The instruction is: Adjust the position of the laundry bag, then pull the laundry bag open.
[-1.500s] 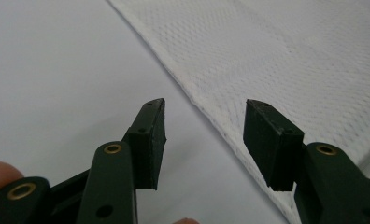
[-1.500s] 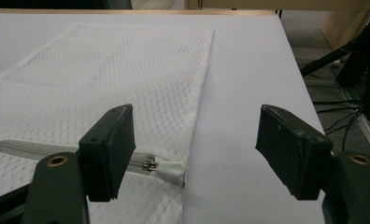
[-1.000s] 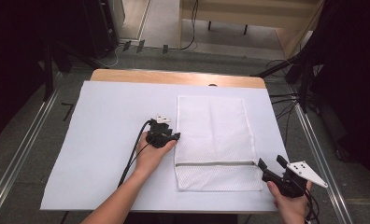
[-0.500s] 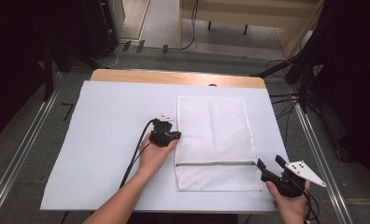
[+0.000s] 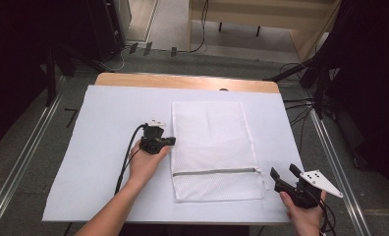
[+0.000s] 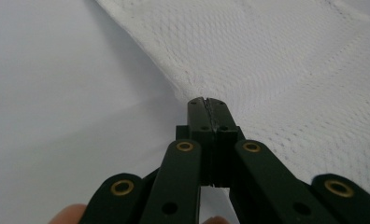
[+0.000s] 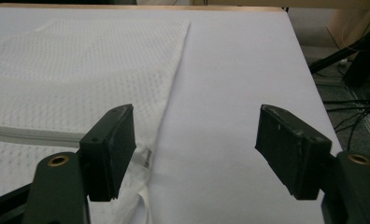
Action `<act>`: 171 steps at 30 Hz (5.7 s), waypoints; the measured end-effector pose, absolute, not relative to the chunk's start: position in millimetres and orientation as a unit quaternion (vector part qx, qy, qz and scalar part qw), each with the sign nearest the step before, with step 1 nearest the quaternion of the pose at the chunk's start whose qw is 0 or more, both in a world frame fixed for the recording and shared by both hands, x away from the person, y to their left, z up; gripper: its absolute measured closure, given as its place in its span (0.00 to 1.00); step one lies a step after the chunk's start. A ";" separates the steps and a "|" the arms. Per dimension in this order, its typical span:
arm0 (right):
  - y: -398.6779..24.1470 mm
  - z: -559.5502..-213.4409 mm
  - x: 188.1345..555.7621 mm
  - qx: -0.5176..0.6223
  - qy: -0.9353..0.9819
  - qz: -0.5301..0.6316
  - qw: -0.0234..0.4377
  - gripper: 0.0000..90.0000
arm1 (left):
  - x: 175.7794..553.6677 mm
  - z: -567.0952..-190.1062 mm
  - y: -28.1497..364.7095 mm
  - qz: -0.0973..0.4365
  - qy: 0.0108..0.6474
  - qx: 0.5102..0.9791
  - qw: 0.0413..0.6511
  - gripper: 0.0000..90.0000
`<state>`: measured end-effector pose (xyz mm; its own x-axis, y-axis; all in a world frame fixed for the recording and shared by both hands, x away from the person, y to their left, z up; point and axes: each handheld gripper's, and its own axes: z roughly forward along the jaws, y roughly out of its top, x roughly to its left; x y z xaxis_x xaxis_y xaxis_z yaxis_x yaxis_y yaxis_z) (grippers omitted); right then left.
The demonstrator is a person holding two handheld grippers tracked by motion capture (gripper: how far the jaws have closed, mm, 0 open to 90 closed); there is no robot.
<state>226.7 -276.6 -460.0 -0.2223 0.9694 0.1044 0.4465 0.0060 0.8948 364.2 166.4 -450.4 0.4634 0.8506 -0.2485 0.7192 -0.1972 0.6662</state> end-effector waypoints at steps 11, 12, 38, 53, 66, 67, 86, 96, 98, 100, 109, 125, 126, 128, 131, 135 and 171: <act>-268.5 -459.8 226.4 0.542 0.653 0.442 0.291 0.33 | 356.3 -447.8 229.2 0.085 0.533 0.754 0.374 1.00; -268.5 -459.8 226.4 0.542 0.653 0.442 0.291 0.33 | 356.4 -447.2 233.9 0.083 0.536 0.752 0.374 1.00; -208.1 -460.5 225.9 0.509 0.699 0.466 0.187 0.40 | 290.2 -425.5 246.9 0.129 0.491 0.743 0.436 0.48; -182.0 -469.3 232.9 0.479 0.727 0.468 0.151 0.61 | 278.5 -433.6 211.3 0.095 0.438 0.774 0.447 0.58; -175.2 -474.8 240.2 0.496 0.735 0.440 0.138 0.61 | 275.0 -440.3 180.8 0.044 0.407 0.798 0.442 0.61; -174.5 -476.0 242.1 0.497 0.737 0.439 0.133 0.61 | 274.8 -440.6 178.8 0.044 0.405 0.799 0.443 0.62; -149.0 -486.3 257.2 0.490 0.760 0.392 0.171 0.82 | 275.0 -447.0 158.3 0.042 0.384 0.813 0.436 0.88; -150.4 -483.9 256.3 0.475 0.768 0.399 0.160 0.98 | 285.8 -440.4 99.1 0.040 0.358 0.824 0.438 0.89; -148.8 -482.8 255.1 0.469 0.769 0.402 0.164 0.98 | 288.9 -441.6 86.7 0.037 0.359 0.825 0.435 0.90; -147.9 -480.9 253.4 0.465 0.769 0.405 0.167 0.98 | 291.1 -443.2 76.7 0.037 0.358 0.826 0.433 0.91; -147.4 -475.1 249.2 0.446 0.772 0.415 0.182 0.99 | 301.4 -456.4 61.0 0.032 0.378 0.820 0.429 0.93; -144.0 -469.0 244.7 0.429 0.770 0.429 0.195 1.00 | 303.8 -455.5 60.2 -0.008 0.380 0.807 0.452 0.73; -143.6 -469.0 244.8 0.427 0.771 0.430 0.196 1.00 | 305.6 -455.5 58.0 -0.011 0.388 0.802 0.454 0.71; -143.0 -468.9 244.5 0.427 0.771 0.430 0.195 1.00 | 307.2 -455.3 56.2 -0.012 0.395 0.796 0.458 0.68; -142.8 -468.5 244.2 0.424 0.772 0.432 0.195 1.00 | 309.6 -454.6 54.6 -0.016 0.405 0.788 0.464 0.65; -142.6 -468.7 243.9 0.422 0.773 0.431 0.195 1.00 | 311.8 -451.8 48.1 -0.017 0.407 0.789 0.460 0.70; -141.9 -453.3 236.4 0.426 0.762 0.444 0.204 1.00 | 298.6 -449.4 73.4 0.014 0.396 0.805 0.441 0.97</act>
